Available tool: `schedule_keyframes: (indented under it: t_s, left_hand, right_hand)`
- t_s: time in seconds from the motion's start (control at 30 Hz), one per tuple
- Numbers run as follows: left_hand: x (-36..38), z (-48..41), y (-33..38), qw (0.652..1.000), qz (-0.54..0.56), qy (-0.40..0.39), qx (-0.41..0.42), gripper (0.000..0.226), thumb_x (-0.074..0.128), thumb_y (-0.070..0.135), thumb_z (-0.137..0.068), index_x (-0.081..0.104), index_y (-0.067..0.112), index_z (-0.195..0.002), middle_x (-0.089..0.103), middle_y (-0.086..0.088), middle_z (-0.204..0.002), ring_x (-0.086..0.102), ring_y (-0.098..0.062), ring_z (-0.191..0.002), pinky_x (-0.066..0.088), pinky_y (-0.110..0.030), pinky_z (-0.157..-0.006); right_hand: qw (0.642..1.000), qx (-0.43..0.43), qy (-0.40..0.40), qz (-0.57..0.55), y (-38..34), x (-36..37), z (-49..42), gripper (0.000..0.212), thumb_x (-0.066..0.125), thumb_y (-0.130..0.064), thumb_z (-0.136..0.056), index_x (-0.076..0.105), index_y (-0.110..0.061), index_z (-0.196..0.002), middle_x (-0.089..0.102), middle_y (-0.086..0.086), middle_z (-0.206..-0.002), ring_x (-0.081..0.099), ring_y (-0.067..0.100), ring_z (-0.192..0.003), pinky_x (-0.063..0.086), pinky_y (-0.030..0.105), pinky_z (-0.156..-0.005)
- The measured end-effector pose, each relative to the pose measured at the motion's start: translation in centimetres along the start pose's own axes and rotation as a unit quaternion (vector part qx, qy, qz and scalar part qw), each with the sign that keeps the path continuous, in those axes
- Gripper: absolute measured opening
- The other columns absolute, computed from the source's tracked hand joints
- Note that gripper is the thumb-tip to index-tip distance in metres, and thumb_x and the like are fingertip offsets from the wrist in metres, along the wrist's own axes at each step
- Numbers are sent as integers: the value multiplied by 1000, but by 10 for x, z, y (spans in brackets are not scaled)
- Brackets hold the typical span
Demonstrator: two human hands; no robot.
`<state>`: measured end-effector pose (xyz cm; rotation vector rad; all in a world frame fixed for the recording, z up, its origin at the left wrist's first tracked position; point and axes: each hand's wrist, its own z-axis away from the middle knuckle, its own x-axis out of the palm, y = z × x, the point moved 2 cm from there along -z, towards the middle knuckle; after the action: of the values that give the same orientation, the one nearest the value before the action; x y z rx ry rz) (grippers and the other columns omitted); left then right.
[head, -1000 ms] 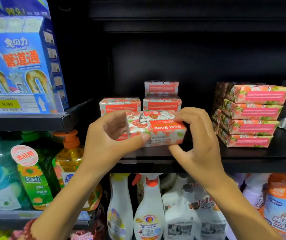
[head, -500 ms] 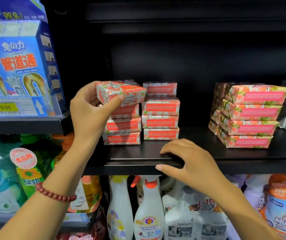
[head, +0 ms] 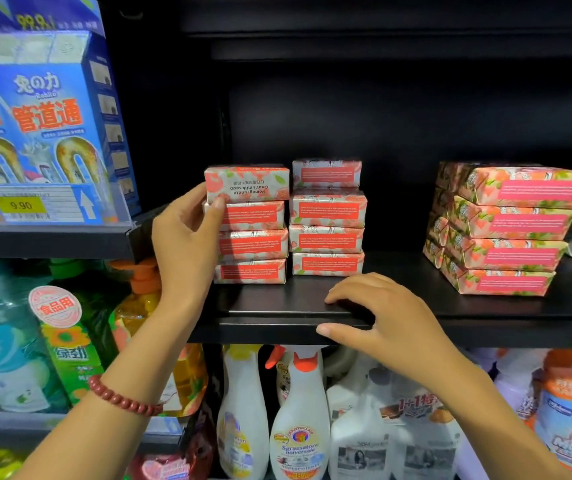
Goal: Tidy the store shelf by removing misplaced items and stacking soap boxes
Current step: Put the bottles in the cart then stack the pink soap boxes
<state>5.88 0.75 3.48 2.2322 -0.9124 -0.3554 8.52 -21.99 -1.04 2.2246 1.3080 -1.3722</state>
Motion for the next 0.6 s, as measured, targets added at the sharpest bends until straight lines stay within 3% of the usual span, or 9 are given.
schedule_keyframes:
  t_s: [0.07, 0.13, 0.23, 0.33, 0.43, 0.6]
  left_hand:
    - [0, 8, -2, 1000, 3, 16, -5, 35, 57, 17, -94, 57, 15, -129, 63, 4, -122, 59, -3, -110, 51, -18, -89]
    - [-1, 22, 1, 999, -4, 50, 20, 36, 61, 14, -92, 55, 13, -128, 56, 3, -128, 53, -6, -119, 47, -23, -98]
    - [2, 48, 6, 987, -71, 35, 139, 29, 62, 12, -87, 60, 9, -115, 56, 2, -120, 52, -10, -116, 44, -25, -98]
    - [14, 66, 5, 972, -138, -90, 166, 25, 60, 30, -84, 67, 14, -103, 66, 6, -102, 61, -10, -98, 49, -26, -83]
    - [22, 71, 1, 929, -266, -183, 183, 35, 51, 49, -81, 70, 23, -94, 69, 10, -90, 64, -9, -84, 47, -20, -66]
    - [21, 72, 2, 900, -307, -256, 173, 43, 38, 56, -84, 72, 29, -83, 69, 15, -80, 64, -5, -74, 39, -13, -55]
  right_hand:
    - [996, 9, 39, -81, -2, -6, -4, 34, 67, -53, -77, 66, -31, -102, 61, -22, -103, 54, -3, -100, 42, 11, -82]
    - [983, 6, 135, -121, -1, -17, -11, 32, 69, -43, -77, 66, -26, -105, 62, -18, -106, 55, -4, -102, 41, 9, -86]
    - [975, 10, 217, -49, 2, -31, -32, 43, 70, -28, -82, 58, -17, -121, 57, -5, -123, 48, 7, -117, 37, 18, -99]
    - [983, 33, 178, 38, 10, -33, -57, 60, 69, -28, -82, 44, -16, -135, 46, 0, -138, 36, 13, -129, 26, 21, -103]
    - [990, 60, 110, 63, 16, -24, -68, 70, 70, -32, -81, 35, -18, -140, 38, 1, -142, 31, 15, -131, 30, 30, -105]
    - [980, 41, 175, 90, 15, -21, -66, 56, 73, -26, -79, 47, -15, -128, 47, 3, -130, 37, 16, -123, 35, 29, -99]
